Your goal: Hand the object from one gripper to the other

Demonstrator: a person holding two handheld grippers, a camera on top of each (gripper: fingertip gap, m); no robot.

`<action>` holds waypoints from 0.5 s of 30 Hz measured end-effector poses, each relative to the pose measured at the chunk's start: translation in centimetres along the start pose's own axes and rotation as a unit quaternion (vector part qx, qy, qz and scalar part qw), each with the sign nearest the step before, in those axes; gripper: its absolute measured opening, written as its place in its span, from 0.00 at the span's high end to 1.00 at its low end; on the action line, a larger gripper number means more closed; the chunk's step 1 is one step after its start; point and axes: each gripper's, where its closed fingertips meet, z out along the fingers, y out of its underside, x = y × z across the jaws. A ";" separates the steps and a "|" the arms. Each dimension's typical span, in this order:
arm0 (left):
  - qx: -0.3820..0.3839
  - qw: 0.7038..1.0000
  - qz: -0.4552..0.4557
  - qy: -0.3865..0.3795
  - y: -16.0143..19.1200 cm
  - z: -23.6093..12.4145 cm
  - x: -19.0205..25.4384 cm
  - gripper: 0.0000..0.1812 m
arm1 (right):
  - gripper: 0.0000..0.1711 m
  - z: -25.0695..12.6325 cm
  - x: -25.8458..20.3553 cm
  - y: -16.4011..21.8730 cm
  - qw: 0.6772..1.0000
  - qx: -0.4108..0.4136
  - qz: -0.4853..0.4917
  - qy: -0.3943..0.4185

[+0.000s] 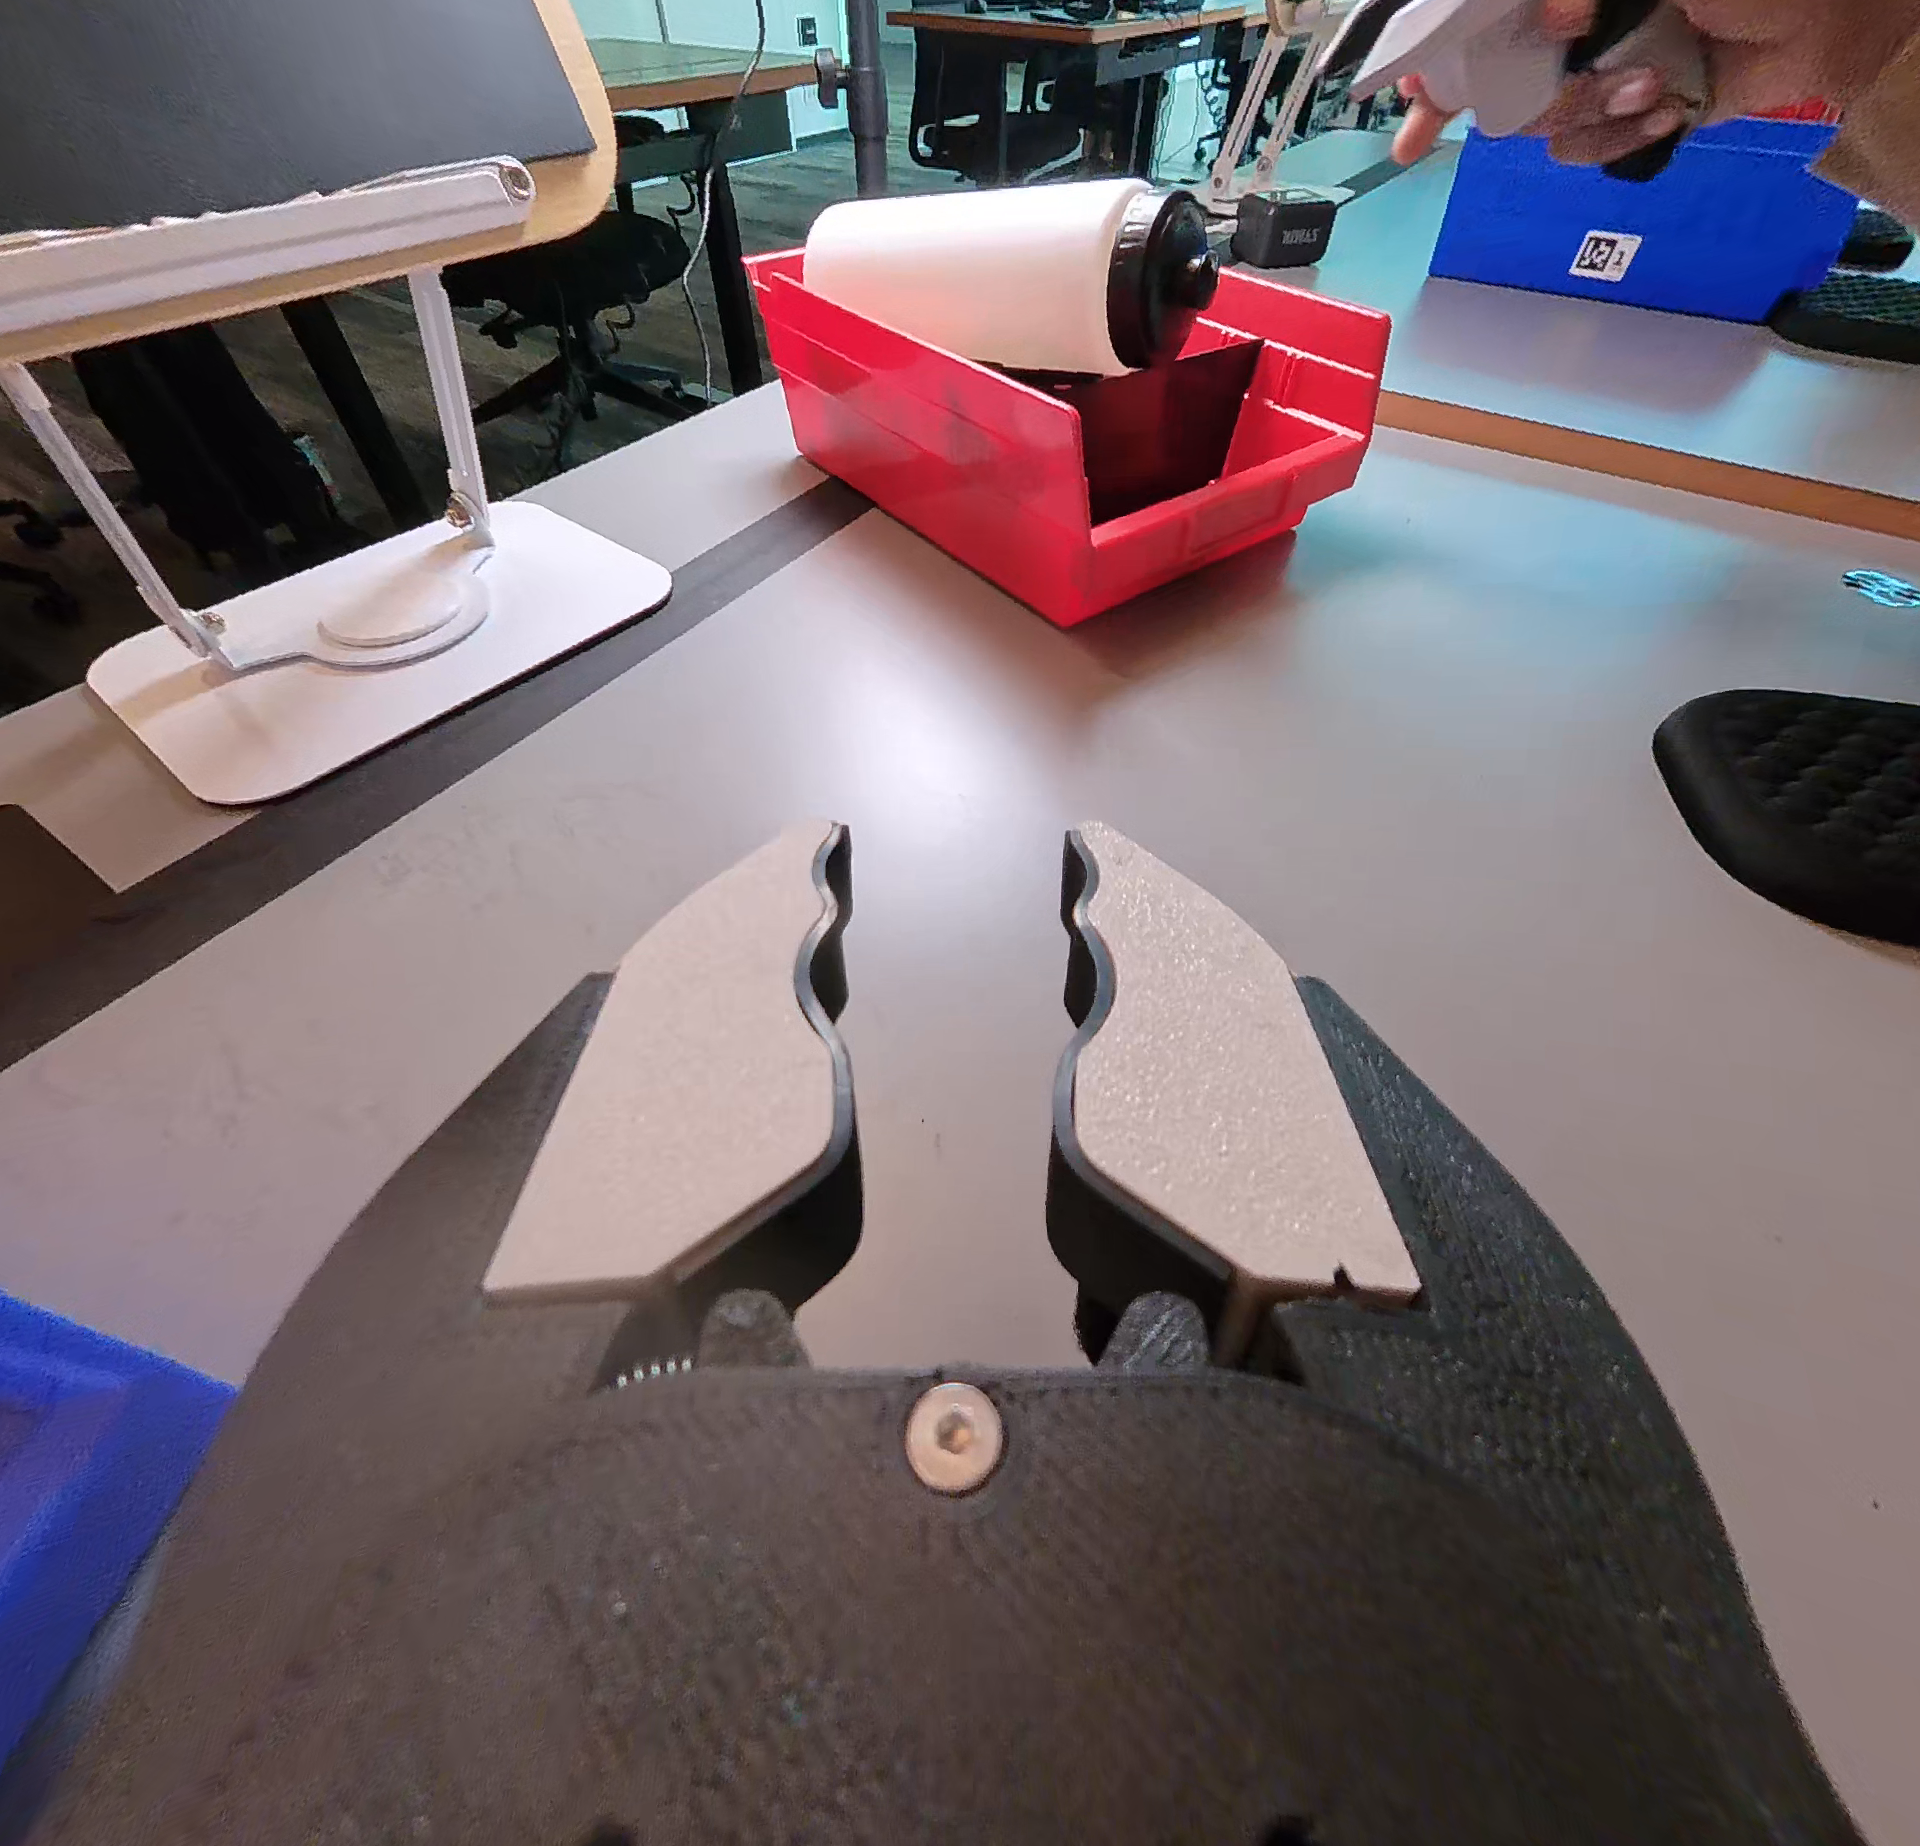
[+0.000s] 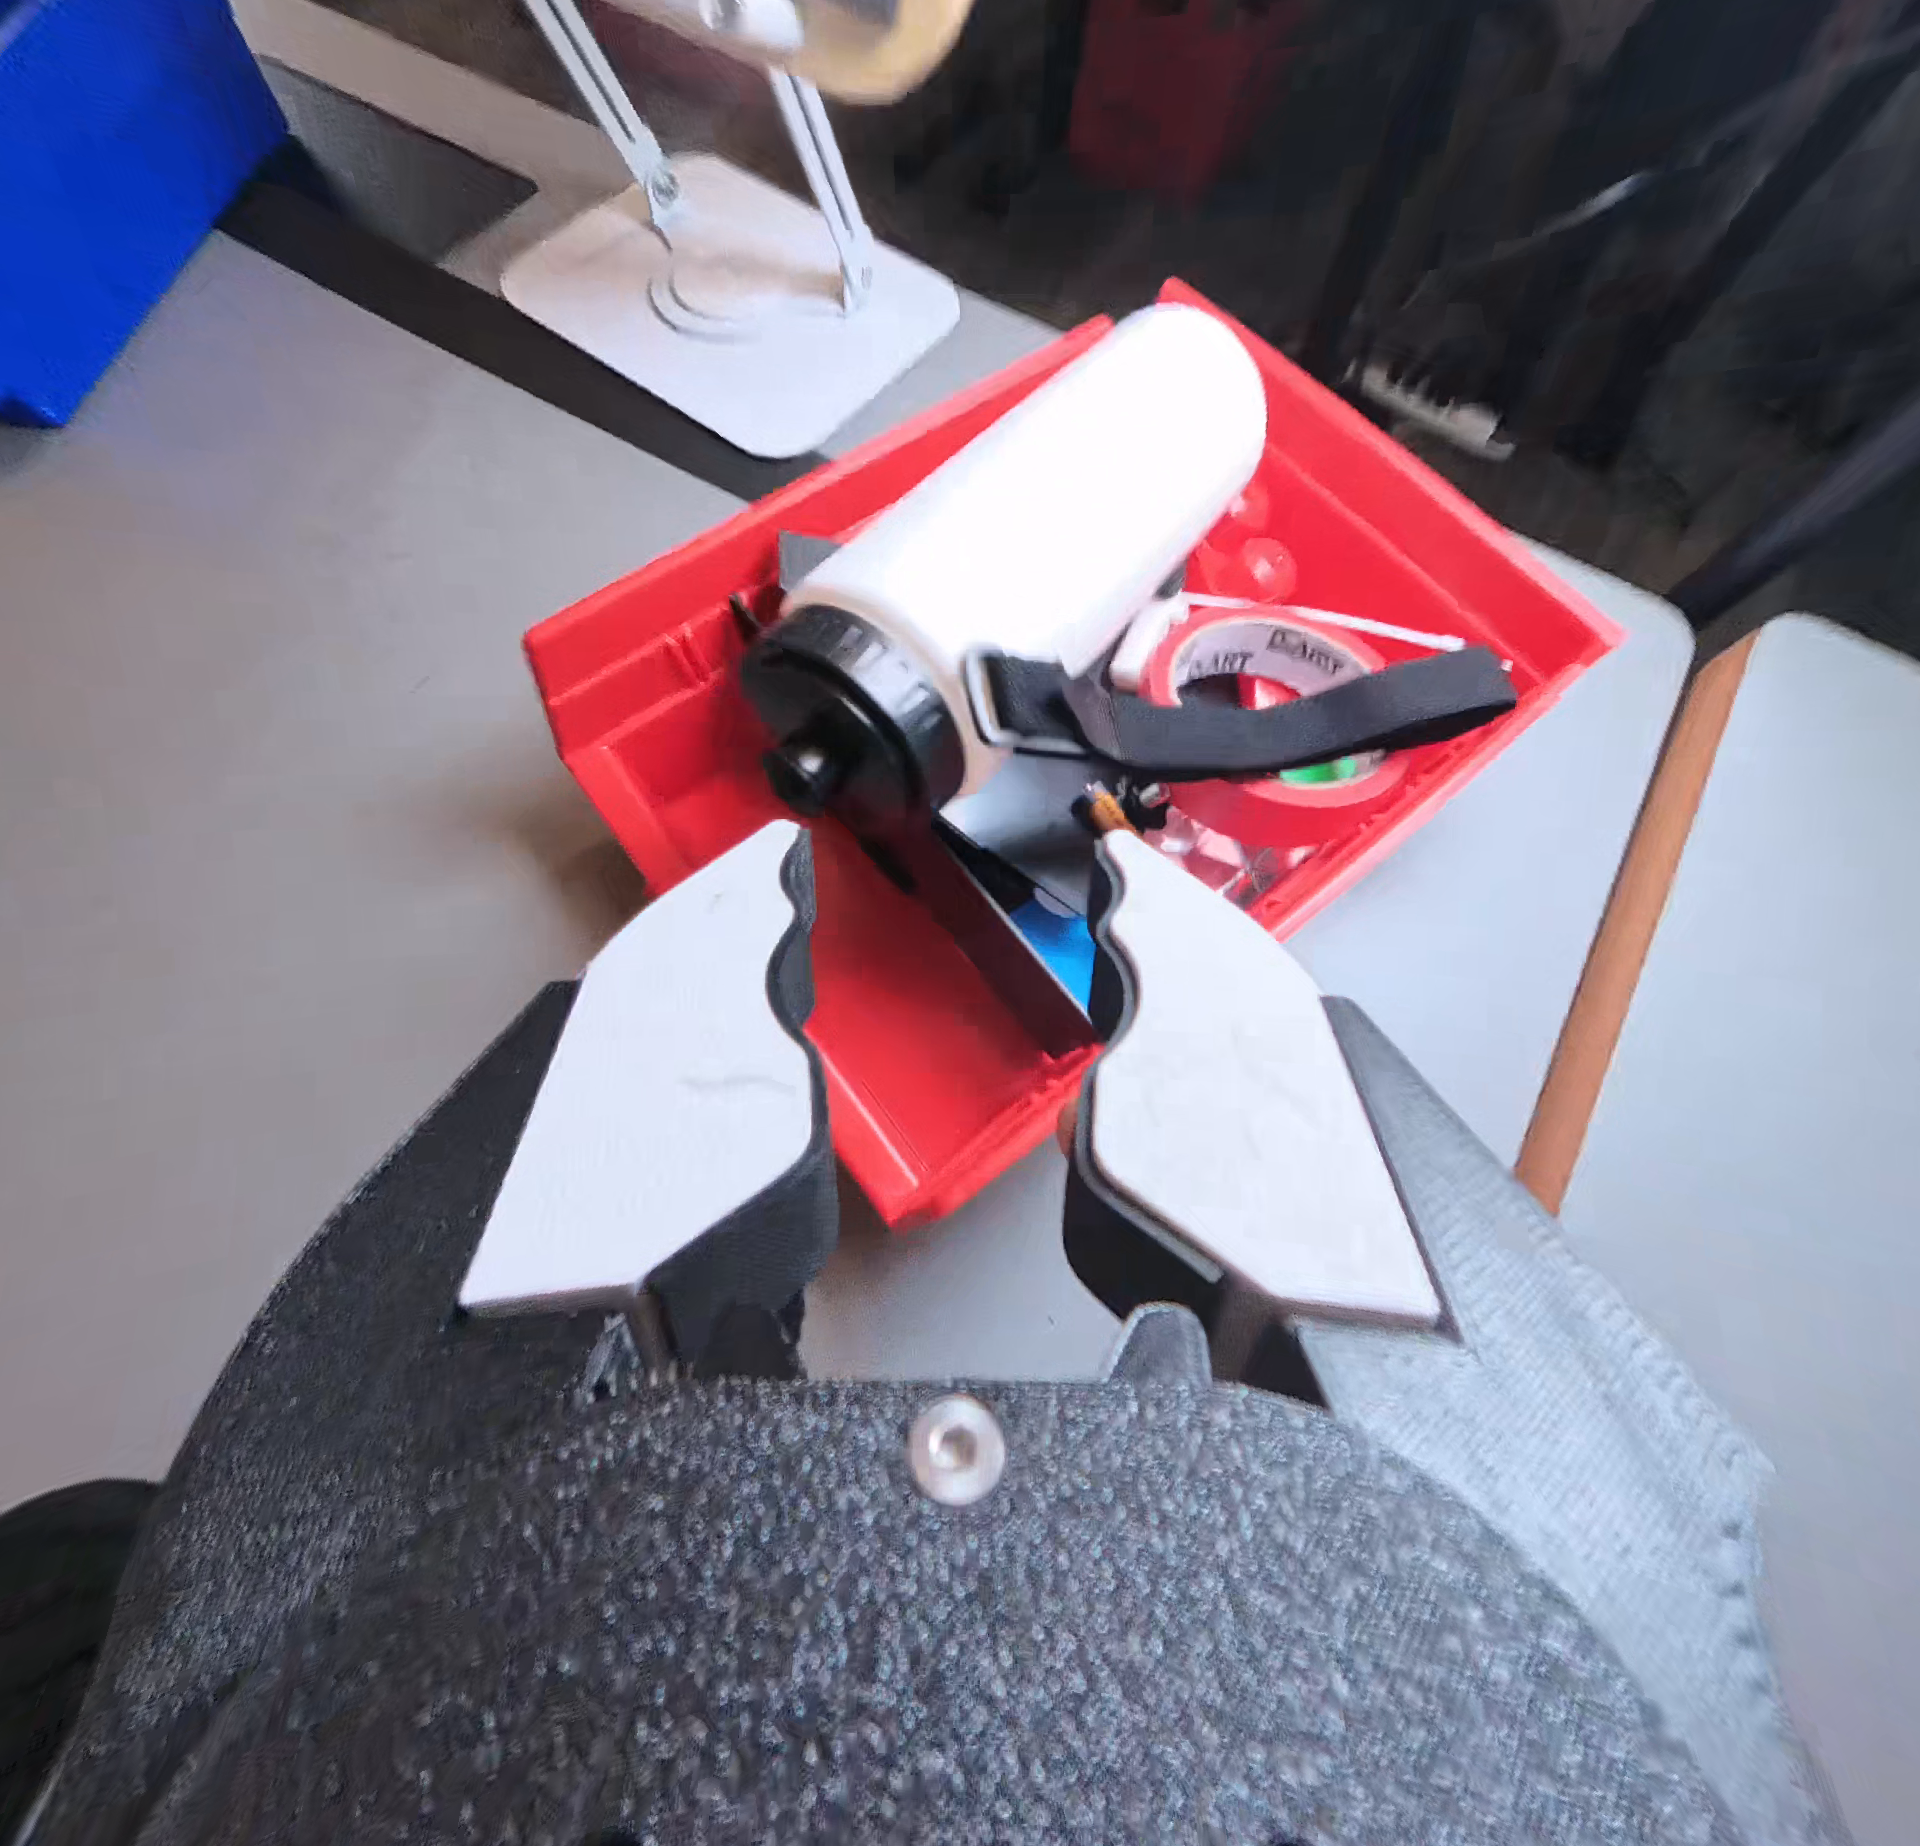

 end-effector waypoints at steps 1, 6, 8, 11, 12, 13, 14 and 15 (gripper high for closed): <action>0.002 1.000 -0.001 -0.002 -0.2 -0.2 -0.2 0.78 | 0.72 -0.8 -1.3 -0.5 1.000 0.029 -0.009 -0.003; 0.027 0.997 -0.017 -0.066 -2.8 -3.5 -4.7 0.79 | 0.73 -2.3 -10.9 -3.6 0.973 0.229 -0.015 -0.031; 0.029 0.990 -0.027 -0.134 -3.8 -6.4 -9.0 0.80 | 0.76 -1.1 -15.3 -3.4 0.960 0.272 -0.008 -0.061; -0.006 0.968 -0.074 -0.240 -3.8 -11.0 -17.0 0.81 | 1.00 1.6 -20.4 -2.3 0.946 0.310 -0.030 -0.088; -0.030 0.958 -0.095 -0.270 -3.3 -12.3 -19.7 0.81 | 1.00 3.1 -21.7 -1.7 0.948 0.299 -0.034 -0.104; -0.065 0.948 -0.122 -0.286 -2.3 -13.1 -22.1 0.79 | 1.00 4.4 -22.8 -1.1 0.948 0.294 -0.039 -0.114; -0.111 0.937 -0.155 -0.292 -1.0 -13.6 -24.0 0.76 | 1.00 5.5 -23.6 -0.5 0.948 0.291 -0.047 -0.117; -0.156 0.925 -0.184 -0.294 0.5 -13.7 -25.5 0.74 | 1.00 6.6 -24.3 0.1 0.950 0.285 -0.056 -0.119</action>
